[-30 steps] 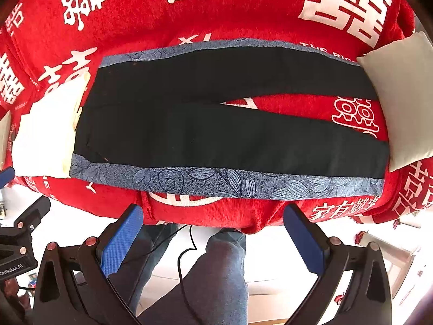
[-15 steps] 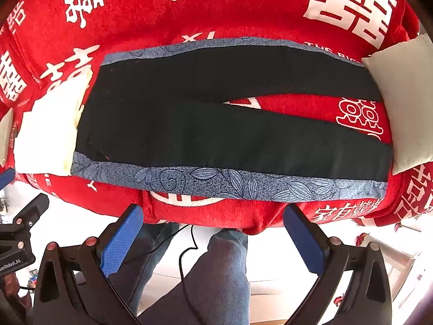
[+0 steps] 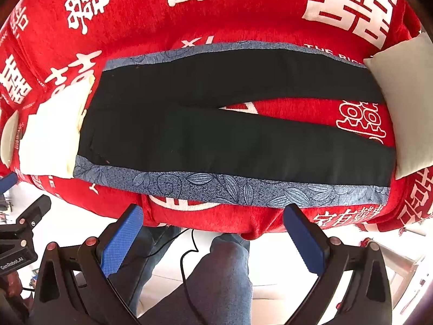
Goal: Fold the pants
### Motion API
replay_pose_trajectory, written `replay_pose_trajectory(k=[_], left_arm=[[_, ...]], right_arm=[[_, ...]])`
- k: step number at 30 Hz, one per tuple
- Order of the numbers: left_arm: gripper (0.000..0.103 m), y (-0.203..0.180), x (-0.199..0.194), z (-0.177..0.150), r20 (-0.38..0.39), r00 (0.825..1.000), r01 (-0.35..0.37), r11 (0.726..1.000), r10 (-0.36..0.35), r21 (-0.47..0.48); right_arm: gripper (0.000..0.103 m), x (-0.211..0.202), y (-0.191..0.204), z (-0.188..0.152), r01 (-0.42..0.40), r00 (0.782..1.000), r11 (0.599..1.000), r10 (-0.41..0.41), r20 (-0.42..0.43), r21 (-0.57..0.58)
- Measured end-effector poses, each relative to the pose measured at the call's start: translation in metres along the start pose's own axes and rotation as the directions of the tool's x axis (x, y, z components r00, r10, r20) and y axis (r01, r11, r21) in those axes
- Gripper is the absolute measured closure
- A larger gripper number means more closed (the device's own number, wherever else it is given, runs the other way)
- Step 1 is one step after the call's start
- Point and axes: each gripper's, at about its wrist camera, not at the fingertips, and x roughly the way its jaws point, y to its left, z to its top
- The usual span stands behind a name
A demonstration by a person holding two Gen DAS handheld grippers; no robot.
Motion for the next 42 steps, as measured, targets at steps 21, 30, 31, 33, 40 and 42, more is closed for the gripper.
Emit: replay_pose_trajectory(k=[21,30,31,33,40,42], left_arm=[[0.0,0.056,0.077,-0.053,-0.018,0.968,0.215,0.867,-0.249,-0.45],[0.012,0.075,0.178,-0.077,0.031,0.9,0.39,0.772,-0.435,-0.502],[0.012,0.076,0.185,-0.079,0.033,0.892,0.403,0.761,-0.45,-0.509],[0.012,0.08,0.198,-0.083,0.059,0.881,0.429,0.739,-0.47,-0.519],[0.012,0.089,0.222,-0.085,0.091,0.844,0.491,0.692,-0.529,-0.529],[0.012,0.089,0.223,-0.086,0.095,0.831,0.51,0.681,-0.548,-0.526]], right_arm=[[0.0,0.082,-0.045,-0.039,-0.454,0.861,0.802,0.507,-0.041,0.388],[0.018,0.181,0.026,-0.059,-0.648,0.723,0.658,0.69,0.039,0.383],[0.022,0.19,0.029,-0.06,-0.656,0.714,0.648,0.698,0.042,0.387],[0.022,0.208,0.034,-0.063,-0.663,0.707,0.632,0.705,0.057,0.401],[0.022,0.239,0.038,-0.07,-0.711,0.668,0.562,0.727,0.158,0.421],[0.023,0.235,0.039,-0.07,-0.723,0.665,0.559,0.723,0.188,0.407]])
